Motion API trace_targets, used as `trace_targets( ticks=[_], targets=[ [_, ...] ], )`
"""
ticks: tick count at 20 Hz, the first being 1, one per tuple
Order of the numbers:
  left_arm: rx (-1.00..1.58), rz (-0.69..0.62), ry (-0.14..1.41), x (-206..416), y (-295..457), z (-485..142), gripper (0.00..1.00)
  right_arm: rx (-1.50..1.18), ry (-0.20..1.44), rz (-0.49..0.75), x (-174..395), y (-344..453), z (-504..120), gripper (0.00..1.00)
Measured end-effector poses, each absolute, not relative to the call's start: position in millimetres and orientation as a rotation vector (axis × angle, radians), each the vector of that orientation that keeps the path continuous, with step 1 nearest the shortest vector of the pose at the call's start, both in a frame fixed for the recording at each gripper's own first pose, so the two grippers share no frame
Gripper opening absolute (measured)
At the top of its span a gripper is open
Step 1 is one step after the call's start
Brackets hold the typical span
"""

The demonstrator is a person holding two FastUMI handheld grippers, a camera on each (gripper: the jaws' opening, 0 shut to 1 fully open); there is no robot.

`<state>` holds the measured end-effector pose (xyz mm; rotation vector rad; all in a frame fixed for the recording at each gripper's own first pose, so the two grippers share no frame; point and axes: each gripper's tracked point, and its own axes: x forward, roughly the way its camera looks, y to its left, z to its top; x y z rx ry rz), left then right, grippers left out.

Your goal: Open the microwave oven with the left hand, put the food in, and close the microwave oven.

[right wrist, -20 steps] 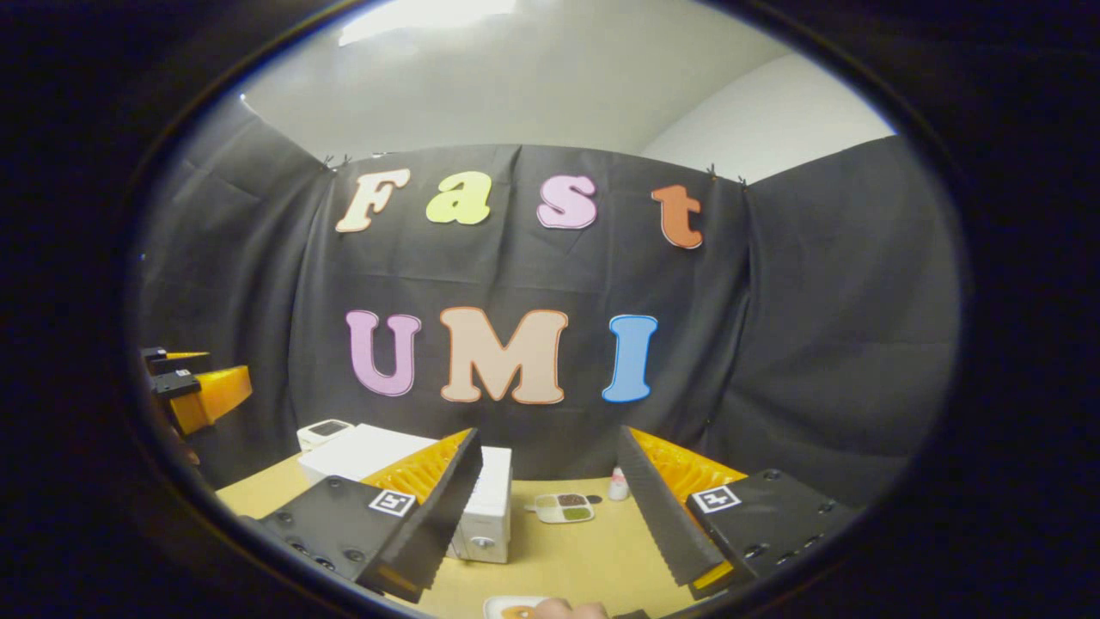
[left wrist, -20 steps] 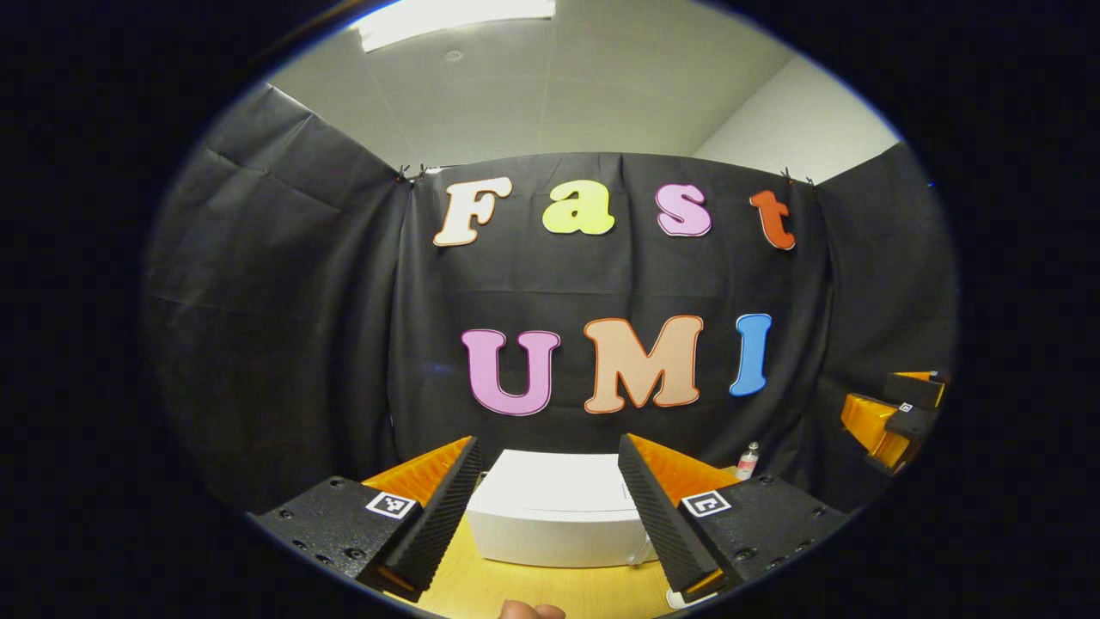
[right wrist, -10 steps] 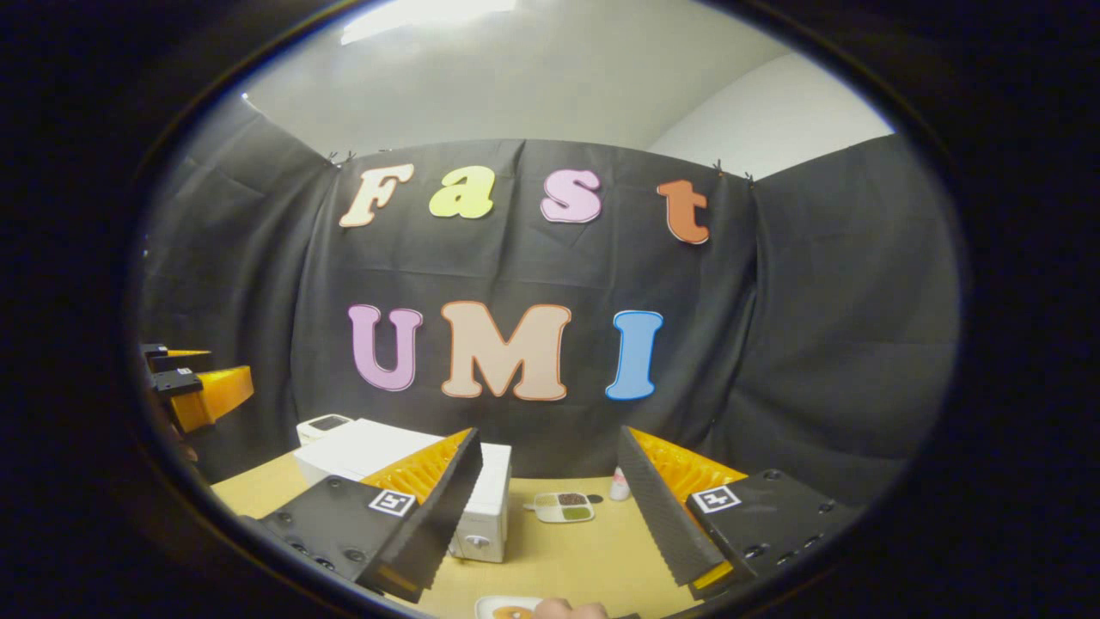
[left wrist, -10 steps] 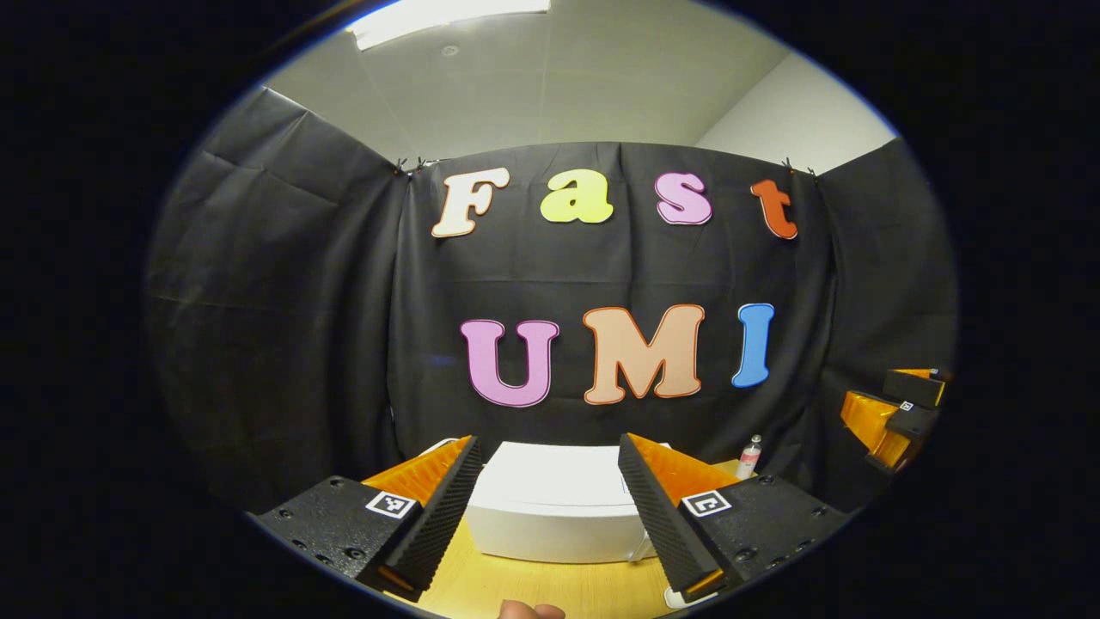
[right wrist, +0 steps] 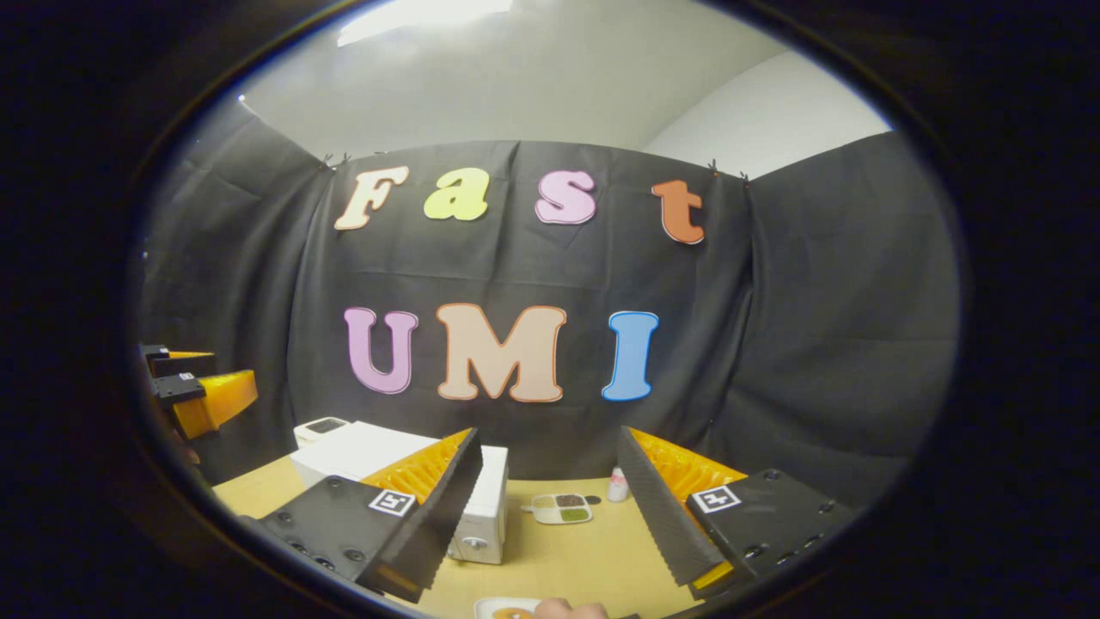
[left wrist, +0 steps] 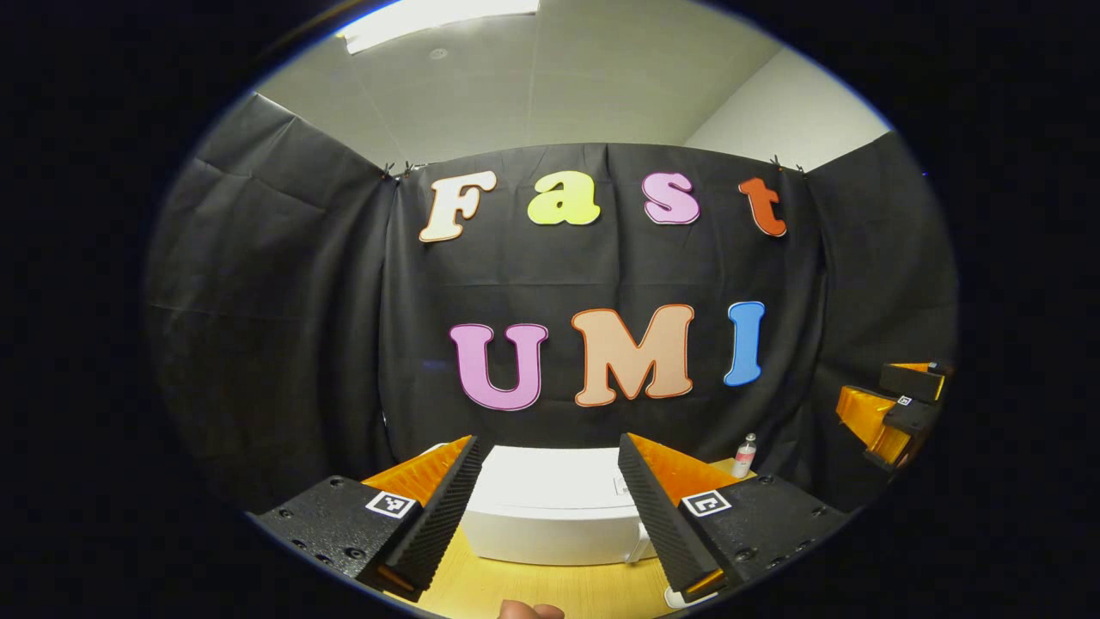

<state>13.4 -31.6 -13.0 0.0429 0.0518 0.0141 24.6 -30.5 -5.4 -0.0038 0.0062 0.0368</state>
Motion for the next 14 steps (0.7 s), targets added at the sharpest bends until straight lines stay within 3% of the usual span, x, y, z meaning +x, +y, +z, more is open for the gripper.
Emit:
trace_targets(
  ticks=[6,7,10,14],
  targets=[
    [0.021,-0.022,0.031,25.9,-47.1,-39.1,0.96,-0.018,-0.007,0.031,21.1,-35.7,0.3,0.96],
    [0.026,-0.029,0.039,29.8,-50.7,-53.5,0.95,-0.015,-0.007,0.031,20.6,-35.3,2.2,1.0],
    [0.016,-0.093,0.072,39.3,-73.1,-100.9,0.97,-0.015,-0.02,0.025,18.0,-38.4,8.3,0.96],
    [-0.033,-0.131,0.2,55.5,-91.8,-185.5,0.98,-0.016,-0.041,0.029,12.4,-40.5,16.3,1.0]
  ],
)
